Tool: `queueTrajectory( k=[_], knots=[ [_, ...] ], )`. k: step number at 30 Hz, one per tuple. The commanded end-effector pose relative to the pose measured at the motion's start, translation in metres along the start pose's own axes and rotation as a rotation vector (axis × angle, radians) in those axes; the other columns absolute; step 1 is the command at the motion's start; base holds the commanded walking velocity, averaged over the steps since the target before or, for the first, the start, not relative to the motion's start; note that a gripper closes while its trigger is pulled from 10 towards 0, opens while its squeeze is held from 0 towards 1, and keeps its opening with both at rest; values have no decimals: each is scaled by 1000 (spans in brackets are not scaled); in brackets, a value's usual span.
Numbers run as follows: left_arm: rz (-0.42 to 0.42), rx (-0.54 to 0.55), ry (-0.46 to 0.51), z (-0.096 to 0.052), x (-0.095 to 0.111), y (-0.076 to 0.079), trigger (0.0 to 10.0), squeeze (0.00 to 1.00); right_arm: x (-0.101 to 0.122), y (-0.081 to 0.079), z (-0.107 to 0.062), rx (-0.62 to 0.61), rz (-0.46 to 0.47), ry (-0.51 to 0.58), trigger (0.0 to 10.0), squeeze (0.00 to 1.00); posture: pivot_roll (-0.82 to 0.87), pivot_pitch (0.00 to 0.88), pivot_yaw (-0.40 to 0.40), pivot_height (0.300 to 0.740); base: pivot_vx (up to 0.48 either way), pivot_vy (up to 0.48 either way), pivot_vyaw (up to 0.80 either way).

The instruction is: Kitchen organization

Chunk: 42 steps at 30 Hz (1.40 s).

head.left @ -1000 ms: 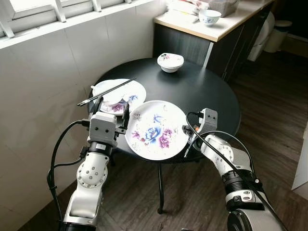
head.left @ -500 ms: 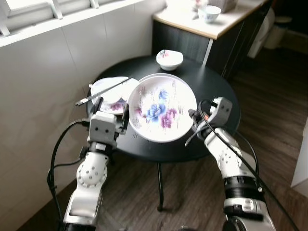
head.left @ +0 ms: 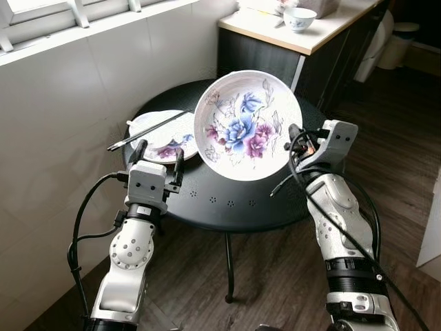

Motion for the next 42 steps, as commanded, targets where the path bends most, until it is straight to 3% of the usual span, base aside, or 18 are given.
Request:
queueTrajectory(
  k=[1, 2, 7, 24, 33, 42],
  knots=[
    [5, 9, -11, -1, -2, -2, 10000, 0, 20, -5, 0, 17, -88, 98, 0, 0, 26, 6, -35, 740, 0, 0, 800],
    [5, 9, -15, -1, -3, -2, 10000, 0, 27, -10, -2, 32, -143, 145, 0, 0, 24, 3, -34, 740, 0, 0, 800],
    [1, 14, -25, -2, -5, -2, 10000, 0, 42, -18, -6, 49, -241, 245, 0, 0, 23, 2, -33, 740, 0, 0, 800],
    [-15, 30, -51, -2, -8, -6, 10000, 0, 40, -21, -5, 49, -195, 258, 0, 0, 28, 11, -33, 740, 0, 0, 800],
    [-27, 17, -50, -1, -7, -3, 10000, 0, 39, -21, -5, 51, -188, 252, 0, 0, 28, 16, -34, 740, 0, 480, 800],
    [-10, 19, -41, 0, -5, -4, 10000, 0, 38, -22, -4, 56, -190, 252, 0, 0, 27, 18, -37, 740, 0, 0, 800]
  ],
)
Point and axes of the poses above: a point about 5 cm out from each wrist's last joint towards the gripper, its own z axis pointing out of the wrist towards the gripper, its own x axis along the axis of the wrist's last joint, y = z × x, the point moved 4 cm from there along z, pointing out of the wrist towards the gripper, and after that the axes turned 10 degrees about -z, right-handed, at the moved point
